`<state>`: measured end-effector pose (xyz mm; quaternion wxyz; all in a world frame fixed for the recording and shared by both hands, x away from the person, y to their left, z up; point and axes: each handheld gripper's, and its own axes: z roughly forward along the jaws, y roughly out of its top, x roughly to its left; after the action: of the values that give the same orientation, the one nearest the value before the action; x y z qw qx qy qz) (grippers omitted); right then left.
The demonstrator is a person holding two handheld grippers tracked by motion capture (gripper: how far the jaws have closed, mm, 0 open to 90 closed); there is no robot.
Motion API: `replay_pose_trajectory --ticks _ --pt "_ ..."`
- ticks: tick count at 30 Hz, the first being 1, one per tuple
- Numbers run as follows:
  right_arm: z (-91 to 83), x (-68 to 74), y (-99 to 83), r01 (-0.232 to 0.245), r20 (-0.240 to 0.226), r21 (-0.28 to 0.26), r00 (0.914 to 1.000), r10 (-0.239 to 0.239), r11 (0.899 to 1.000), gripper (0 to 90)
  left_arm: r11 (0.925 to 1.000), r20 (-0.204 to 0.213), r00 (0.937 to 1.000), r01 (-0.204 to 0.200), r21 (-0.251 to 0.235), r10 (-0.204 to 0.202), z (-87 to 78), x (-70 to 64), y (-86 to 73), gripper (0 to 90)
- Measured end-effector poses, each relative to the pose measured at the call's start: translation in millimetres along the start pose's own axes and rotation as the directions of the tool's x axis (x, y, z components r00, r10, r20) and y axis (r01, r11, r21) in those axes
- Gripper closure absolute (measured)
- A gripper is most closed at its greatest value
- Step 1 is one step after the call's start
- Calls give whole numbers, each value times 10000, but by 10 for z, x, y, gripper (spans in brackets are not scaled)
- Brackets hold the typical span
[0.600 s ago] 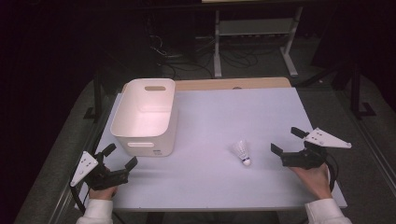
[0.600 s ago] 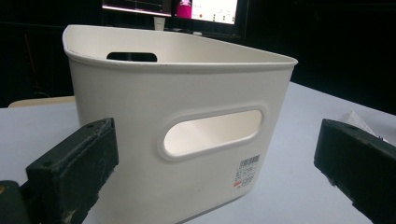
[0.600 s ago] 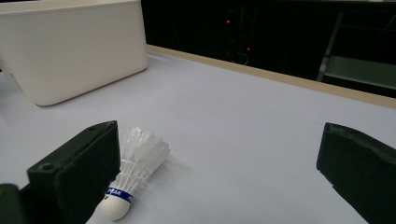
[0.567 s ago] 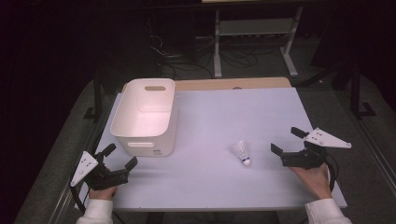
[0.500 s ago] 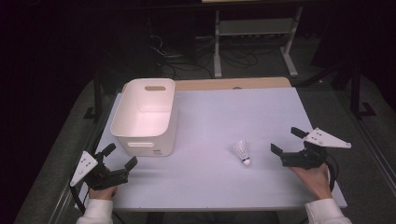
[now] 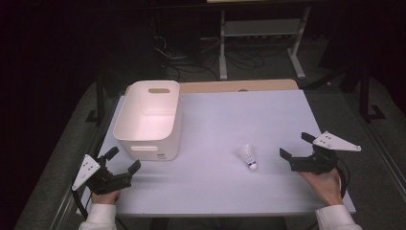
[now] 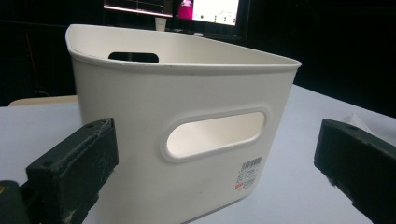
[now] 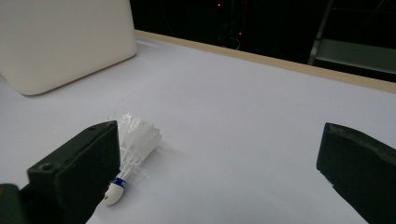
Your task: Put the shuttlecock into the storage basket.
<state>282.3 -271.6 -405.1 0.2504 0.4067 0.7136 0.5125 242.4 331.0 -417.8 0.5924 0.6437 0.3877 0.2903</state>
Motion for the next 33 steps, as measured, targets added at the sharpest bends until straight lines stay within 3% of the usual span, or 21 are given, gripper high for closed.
replay_pose_trajectory --ticks 20,33 --pt "106 66 67 123 -418 930 9991 -84 9956 0 10000 4 10000 38 -16 -38 4 -1 0 0" --pt "199 129 149 222 -733 1951 9973 -80 9805 0 10000 20 10000 77 -13 -77 2 1 1 0"
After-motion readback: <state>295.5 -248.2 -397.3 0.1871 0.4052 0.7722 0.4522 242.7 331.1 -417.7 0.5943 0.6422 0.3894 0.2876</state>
